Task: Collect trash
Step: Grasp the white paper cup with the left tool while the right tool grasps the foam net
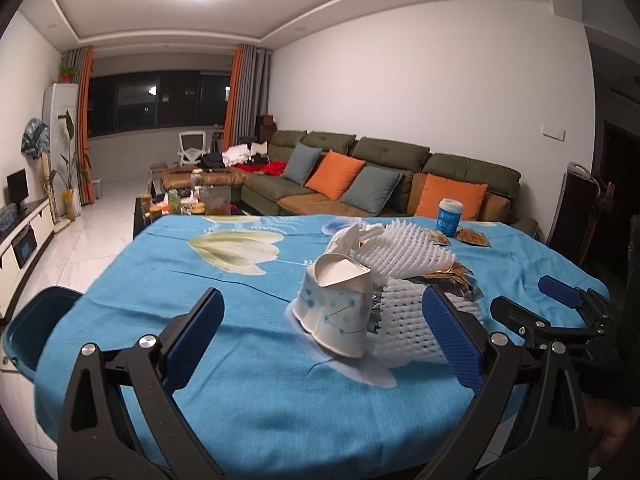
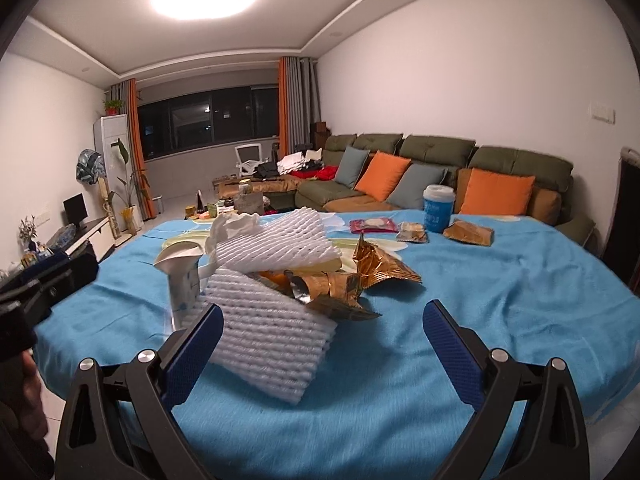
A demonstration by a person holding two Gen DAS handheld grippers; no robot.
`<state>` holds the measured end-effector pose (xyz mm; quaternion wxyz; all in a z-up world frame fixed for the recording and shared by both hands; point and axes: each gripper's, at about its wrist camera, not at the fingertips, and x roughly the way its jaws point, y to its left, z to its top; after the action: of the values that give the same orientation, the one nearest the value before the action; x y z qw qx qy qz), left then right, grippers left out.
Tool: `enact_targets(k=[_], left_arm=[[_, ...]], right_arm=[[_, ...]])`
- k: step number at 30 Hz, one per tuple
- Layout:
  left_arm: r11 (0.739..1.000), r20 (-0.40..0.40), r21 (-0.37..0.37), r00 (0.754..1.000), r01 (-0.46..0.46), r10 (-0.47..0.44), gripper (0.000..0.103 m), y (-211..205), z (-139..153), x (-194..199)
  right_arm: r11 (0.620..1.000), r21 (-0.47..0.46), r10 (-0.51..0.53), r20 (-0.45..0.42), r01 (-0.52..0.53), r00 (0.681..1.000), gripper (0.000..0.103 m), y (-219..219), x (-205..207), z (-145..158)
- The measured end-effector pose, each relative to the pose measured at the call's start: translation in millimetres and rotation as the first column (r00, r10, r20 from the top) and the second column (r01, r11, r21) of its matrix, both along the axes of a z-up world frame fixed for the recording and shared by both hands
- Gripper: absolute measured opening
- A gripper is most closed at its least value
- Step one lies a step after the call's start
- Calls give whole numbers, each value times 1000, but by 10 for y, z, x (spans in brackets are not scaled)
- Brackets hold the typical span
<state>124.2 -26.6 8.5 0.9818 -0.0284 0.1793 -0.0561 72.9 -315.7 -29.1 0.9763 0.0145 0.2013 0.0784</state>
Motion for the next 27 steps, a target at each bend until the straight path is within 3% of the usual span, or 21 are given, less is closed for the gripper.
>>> enact_targets(k=[13,17,25,27], left_arm=[[999,-108,-4,993,50,-50,97,-245,-255,675],[999,-144,3,989,41,-41,97,-281,-345,827],[1000,-203,-25,979,16,-21,73,-180,-494,995],[1000,-205,-22,979,11,-16,62,-166,-521,1010]], right_arm=[[990,103,112,-163,-96,980,96,43,325,-270],[986,124,138,-191,-115,972,86,85,366,-338],[978,161,167,-229,-132,959,64,107,439,-405],[976,168,176,-235,-138,956,59,108,432,-412]])
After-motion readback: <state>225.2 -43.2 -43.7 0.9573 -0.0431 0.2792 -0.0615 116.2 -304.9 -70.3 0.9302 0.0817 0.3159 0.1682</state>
